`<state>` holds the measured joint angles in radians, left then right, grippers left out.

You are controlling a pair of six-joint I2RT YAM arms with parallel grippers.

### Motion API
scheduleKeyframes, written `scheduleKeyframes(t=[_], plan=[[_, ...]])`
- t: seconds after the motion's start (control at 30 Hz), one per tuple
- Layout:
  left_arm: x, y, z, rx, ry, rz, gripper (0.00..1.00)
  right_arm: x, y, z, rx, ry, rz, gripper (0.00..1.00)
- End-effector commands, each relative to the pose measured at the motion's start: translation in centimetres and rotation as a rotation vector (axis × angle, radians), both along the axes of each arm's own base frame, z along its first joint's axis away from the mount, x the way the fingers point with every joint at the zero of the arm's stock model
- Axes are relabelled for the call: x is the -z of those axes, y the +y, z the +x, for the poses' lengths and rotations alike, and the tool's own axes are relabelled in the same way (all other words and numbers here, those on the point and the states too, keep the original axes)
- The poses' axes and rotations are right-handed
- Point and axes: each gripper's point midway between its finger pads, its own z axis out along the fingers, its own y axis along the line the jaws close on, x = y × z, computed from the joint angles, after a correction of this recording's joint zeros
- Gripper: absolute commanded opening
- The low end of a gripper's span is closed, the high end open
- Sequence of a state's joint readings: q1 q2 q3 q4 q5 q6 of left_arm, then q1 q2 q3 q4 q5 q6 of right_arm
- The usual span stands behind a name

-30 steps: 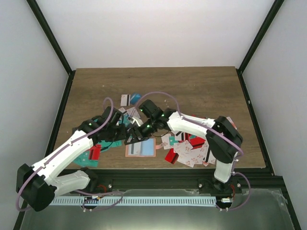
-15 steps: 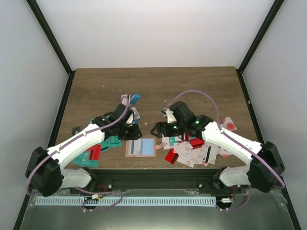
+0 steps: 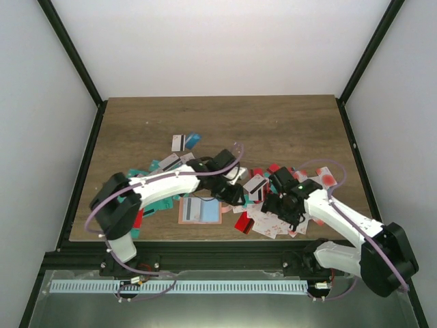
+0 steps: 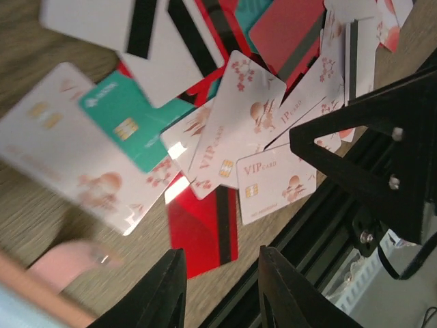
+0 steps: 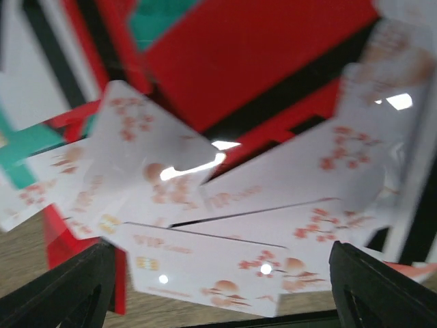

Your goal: Put the credit cards into the card holder

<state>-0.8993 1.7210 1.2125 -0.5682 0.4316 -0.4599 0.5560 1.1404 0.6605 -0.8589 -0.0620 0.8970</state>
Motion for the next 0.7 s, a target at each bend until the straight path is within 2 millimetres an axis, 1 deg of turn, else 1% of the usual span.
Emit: scheduleKeyframes(t=[0.0, 0.07, 0.13, 0.27, 0.37, 0.43, 0.5, 0.53, 0.6, 0.67], plan=[[1.4, -2.7, -0.7, 0.077, 0.012, 0.013, 0.32, 0.2, -2.8, -0.9, 0.162, 0.034, -0.047, 0.88], [2.0, -3.0, 0.0, 0.061, 0.005, 0.045, 0.35, 0.3, -3.4, -0.8, 0.203, 0.032, -0.044, 0.90], [2.3, -3.3, 1.0, 0.050, -0.020, 0.074, 0.42, 0.3, -3.8, -0.3, 0.227, 0.022, -0.042, 0.93], [2.5, -4.6, 2.0, 0.076, -0.046, 0.077, 0.56, 0.3, -4.4, 0.7, 0.271, 0.004, -0.031, 0.98], [2.4, -5.8, 2.6, 0.103, -0.052, 0.061, 0.62, 0.1, -4.7, 1.9, 0.292, -0.021, 0.002, 0.98], [2.5, -6.5, 2.8, 0.124, -0.057, 0.059, 0.64, 0.0, -4.5, 2.6, 0.289, -0.035, 0.035, 0.98], [2.9, -6.8, 3.0, 0.144, -0.058, 0.070, 0.64, 0.1, -4.1, 3.1, 0.271, -0.038, 0.065, 0.97], [3.1, -6.8, 3.0, 0.151, -0.060, 0.076, 0.64, 0.1, -3.5, 3.3, 0.248, -0.037, 0.093, 0.96], [2.9, -6.6, 2.9, 0.170, -0.065, 0.082, 0.57, -0.1, -2.2, 3.8, 0.191, -0.042, 0.154, 0.94], [2.5, -6.2, 2.4, 0.195, -0.076, 0.075, 0.49, -0.5, -0.9, 4.4, 0.123, -0.054, 0.211, 0.92]])
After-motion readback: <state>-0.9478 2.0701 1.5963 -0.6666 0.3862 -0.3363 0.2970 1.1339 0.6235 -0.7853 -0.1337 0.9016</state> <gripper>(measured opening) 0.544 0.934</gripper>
